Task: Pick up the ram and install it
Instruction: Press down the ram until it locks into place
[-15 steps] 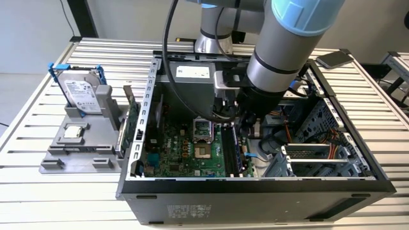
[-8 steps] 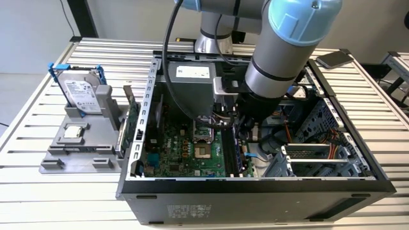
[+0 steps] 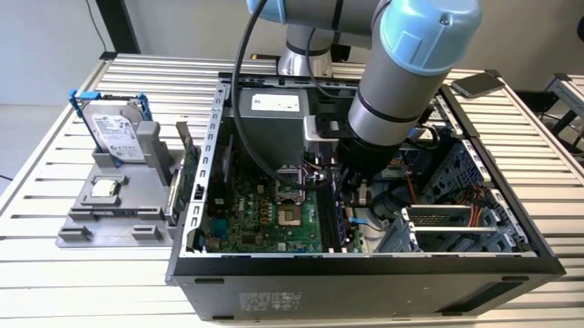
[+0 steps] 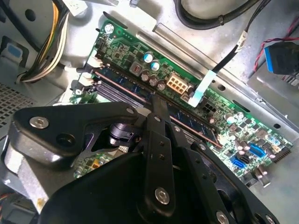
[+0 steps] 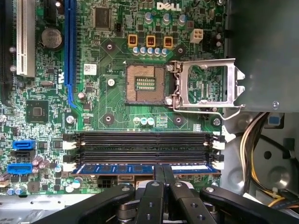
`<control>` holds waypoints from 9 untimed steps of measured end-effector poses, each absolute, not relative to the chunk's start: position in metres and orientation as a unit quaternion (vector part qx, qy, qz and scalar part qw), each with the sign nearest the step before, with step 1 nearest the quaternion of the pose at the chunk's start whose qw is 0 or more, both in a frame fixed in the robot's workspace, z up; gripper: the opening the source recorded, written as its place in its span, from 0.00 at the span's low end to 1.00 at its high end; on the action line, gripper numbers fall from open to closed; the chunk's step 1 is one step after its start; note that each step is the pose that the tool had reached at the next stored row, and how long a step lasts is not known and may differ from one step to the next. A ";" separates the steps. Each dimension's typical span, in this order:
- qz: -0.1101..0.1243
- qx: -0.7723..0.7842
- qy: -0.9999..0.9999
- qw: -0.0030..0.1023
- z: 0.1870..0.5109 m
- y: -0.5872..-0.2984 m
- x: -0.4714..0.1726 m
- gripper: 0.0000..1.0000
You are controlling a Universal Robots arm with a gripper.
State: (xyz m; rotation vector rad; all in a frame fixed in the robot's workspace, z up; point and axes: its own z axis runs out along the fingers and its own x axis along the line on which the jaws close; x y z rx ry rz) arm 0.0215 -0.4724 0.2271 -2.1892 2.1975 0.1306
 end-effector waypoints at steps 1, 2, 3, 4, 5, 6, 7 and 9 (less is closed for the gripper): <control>0.043 -0.705 0.708 0.018 0.227 -0.474 0.022 0.00; 0.043 -0.705 0.708 0.018 0.227 -0.475 0.022 0.00; 0.043 -0.705 0.708 0.018 0.226 -0.476 0.022 0.00; 0.043 -0.705 0.708 0.018 0.226 -0.477 0.022 0.00; 0.043 -0.705 0.708 0.018 0.226 -0.477 0.022 0.00; 0.043 -0.705 0.708 0.018 0.226 -0.477 0.022 0.00; 0.043 -0.705 0.708 0.018 0.226 -0.477 0.022 0.00; 0.043 -0.705 0.708 0.018 0.224 -0.477 0.022 0.00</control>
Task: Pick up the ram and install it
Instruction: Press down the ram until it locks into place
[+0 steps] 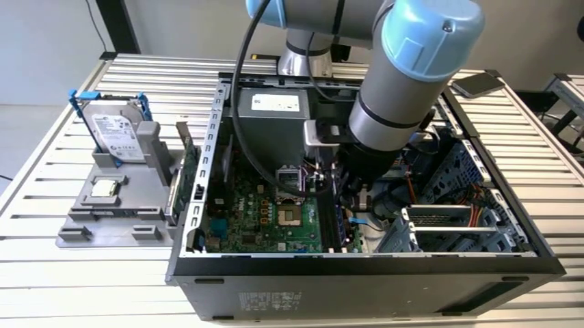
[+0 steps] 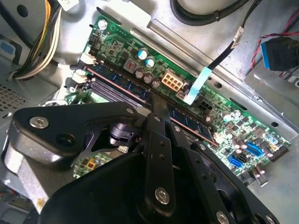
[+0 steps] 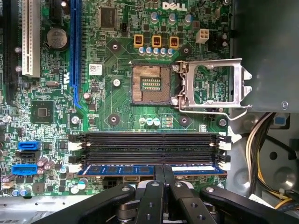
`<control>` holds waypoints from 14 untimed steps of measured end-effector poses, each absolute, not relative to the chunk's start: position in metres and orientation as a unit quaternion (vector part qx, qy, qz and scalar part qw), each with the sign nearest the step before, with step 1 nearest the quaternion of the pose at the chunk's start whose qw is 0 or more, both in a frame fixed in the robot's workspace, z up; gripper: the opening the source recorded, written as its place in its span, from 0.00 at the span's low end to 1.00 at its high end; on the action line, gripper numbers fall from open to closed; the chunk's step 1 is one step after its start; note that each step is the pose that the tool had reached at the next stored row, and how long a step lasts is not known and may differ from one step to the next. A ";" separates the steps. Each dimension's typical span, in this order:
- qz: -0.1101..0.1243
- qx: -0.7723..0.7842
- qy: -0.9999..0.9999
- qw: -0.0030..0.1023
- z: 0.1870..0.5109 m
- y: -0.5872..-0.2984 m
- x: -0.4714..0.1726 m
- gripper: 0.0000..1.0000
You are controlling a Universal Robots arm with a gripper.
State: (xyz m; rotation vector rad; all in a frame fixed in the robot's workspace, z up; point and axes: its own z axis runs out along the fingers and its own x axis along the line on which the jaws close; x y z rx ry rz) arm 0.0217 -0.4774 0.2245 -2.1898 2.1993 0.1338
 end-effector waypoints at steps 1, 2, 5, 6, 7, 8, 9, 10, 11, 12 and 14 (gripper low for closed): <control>0.043 -0.705 0.708 0.017 0.223 -0.478 0.022 0.00; 0.043 -0.705 0.708 0.017 0.222 -0.478 0.022 0.00; 0.043 -0.705 0.708 0.017 0.216 -0.478 0.022 0.00; 0.042 -0.705 0.708 0.016 0.216 -0.478 0.022 0.00; 0.042 -0.705 0.708 0.015 0.215 -0.477 0.022 0.00; 0.042 -0.705 0.708 0.015 0.215 -0.477 0.022 0.00; 0.041 -0.705 0.708 0.015 0.216 -0.477 0.022 0.00; 0.041 -0.705 0.708 0.015 0.216 -0.477 0.022 0.00; 0.041 -0.705 0.708 0.014 0.217 -0.477 0.022 0.00; 0.042 -0.705 0.708 0.016 0.220 -0.477 0.022 0.00; 0.044 -0.705 0.708 0.019 0.226 -0.477 0.022 0.00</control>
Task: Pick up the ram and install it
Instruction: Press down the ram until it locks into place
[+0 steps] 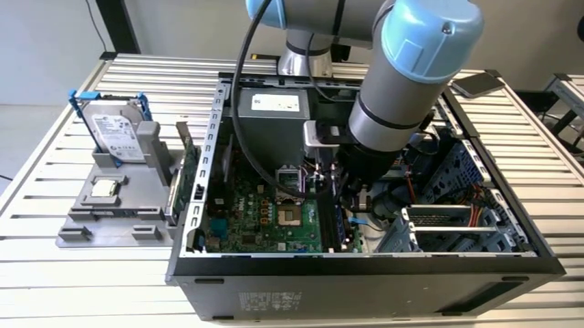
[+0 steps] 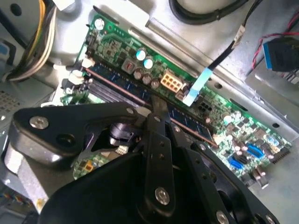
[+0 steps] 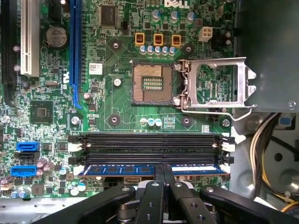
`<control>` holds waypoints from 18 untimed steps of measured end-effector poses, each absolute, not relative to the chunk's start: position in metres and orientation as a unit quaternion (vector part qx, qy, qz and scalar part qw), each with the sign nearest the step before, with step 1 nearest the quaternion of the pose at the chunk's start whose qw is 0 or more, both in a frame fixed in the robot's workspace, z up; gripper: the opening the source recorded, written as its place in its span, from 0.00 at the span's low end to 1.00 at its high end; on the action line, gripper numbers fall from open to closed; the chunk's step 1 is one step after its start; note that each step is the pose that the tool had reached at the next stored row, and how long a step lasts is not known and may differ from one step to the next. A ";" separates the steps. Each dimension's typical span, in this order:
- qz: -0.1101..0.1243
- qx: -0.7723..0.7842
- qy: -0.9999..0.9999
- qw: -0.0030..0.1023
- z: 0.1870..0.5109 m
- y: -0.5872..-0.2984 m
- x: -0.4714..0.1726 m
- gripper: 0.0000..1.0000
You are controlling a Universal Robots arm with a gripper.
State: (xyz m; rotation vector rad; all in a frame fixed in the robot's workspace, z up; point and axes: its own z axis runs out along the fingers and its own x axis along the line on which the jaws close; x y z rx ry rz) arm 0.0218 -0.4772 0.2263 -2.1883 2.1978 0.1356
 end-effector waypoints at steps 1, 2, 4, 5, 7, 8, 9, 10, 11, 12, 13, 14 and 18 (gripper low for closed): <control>0.043 -0.705 0.708 0.018 0.231 -0.477 0.022 0.00; 0.043 -0.705 0.708 0.018 0.236 -0.477 0.022 0.00; 0.043 -0.705 0.708 0.018 0.245 -0.478 0.022 0.00; 0.043 -0.705 0.708 0.018 0.250 -0.478 0.022 0.00; 0.043 -0.705 0.708 0.018 0.259 -0.478 0.022 0.00; 0.043 -0.705 0.708 0.018 0.263 -0.478 0.022 0.00; 0.043 -0.705 0.708 0.018 0.268 -0.477 0.022 0.00; 0.043 -0.705 0.708 0.018 0.273 -0.478 0.022 0.00; 0.043 -0.705 0.708 0.018 0.277 -0.477 0.022 0.00; 0.043 -0.705 0.708 0.018 0.282 -0.478 0.022 0.00; 0.043 -0.705 0.708 0.018 0.286 -0.478 0.022 0.00; 0.043 -0.705 0.708 0.018 0.291 -0.478 0.022 0.00; 0.043 -0.705 0.708 0.018 0.309 -0.478 0.022 0.00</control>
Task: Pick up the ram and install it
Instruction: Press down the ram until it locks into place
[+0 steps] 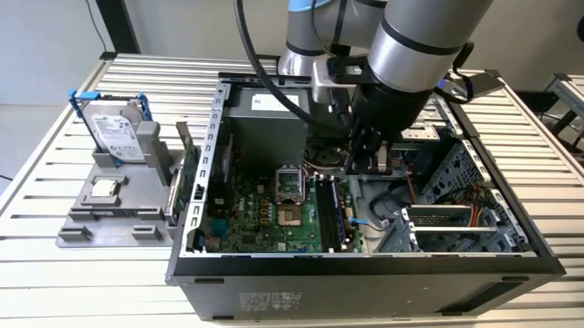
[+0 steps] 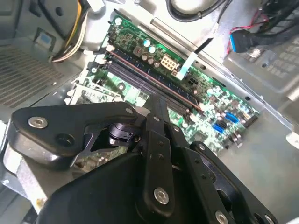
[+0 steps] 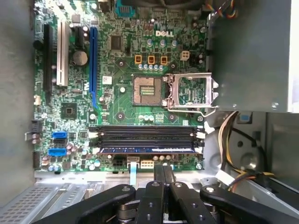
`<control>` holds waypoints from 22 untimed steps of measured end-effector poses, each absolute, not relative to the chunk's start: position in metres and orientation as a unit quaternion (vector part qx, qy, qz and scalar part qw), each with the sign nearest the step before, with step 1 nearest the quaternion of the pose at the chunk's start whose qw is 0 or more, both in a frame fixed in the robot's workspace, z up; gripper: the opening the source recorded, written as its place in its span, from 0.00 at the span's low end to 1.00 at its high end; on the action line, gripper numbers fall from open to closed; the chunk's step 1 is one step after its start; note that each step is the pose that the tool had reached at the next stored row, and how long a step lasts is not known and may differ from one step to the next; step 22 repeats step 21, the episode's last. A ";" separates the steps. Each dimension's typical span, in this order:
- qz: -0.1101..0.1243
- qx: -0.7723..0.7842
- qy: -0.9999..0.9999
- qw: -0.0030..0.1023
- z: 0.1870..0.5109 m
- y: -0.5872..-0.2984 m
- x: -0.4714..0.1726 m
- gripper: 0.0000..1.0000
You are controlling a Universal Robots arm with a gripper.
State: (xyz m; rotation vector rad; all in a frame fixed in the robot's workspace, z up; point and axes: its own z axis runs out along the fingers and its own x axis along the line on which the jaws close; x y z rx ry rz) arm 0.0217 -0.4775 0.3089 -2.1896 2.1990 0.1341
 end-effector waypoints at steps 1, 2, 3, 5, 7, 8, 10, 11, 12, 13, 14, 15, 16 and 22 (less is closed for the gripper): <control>0.043 -0.705 0.708 0.018 0.313 -0.478 0.022 0.00; 0.043 -0.705 0.708 0.018 0.318 -0.478 0.022 0.00; 0.043 -0.705 0.708 0.018 0.322 -0.478 0.022 0.00; 0.043 -0.705 0.708 0.018 0.332 -0.477 0.022 0.00; 0.043 -0.705 0.708 0.018 0.341 -0.478 0.022 0.00; 0.043 -0.705 0.708 0.018 0.345 -0.477 0.022 0.00; 0.043 -0.705 0.708 0.018 0.355 -0.478 0.022 0.00; 0.043 -0.705 0.708 0.018 0.359 -0.477 0.022 0.00; 0.043 -0.705 0.708 0.018 0.362 -0.478 0.022 0.00; 0.043 -0.705 0.708 0.018 0.363 -0.478 0.022 0.00; 0.043 -0.705 0.708 0.018 0.363 -0.478 0.022 0.00; 0.043 -0.705 0.708 0.018 0.363 -0.478 0.022 0.00; 0.043 -0.705 0.708 0.018 0.363 -0.478 0.022 0.00; 0.043 -0.705 0.708 0.018 0.363 -0.478 0.022 0.00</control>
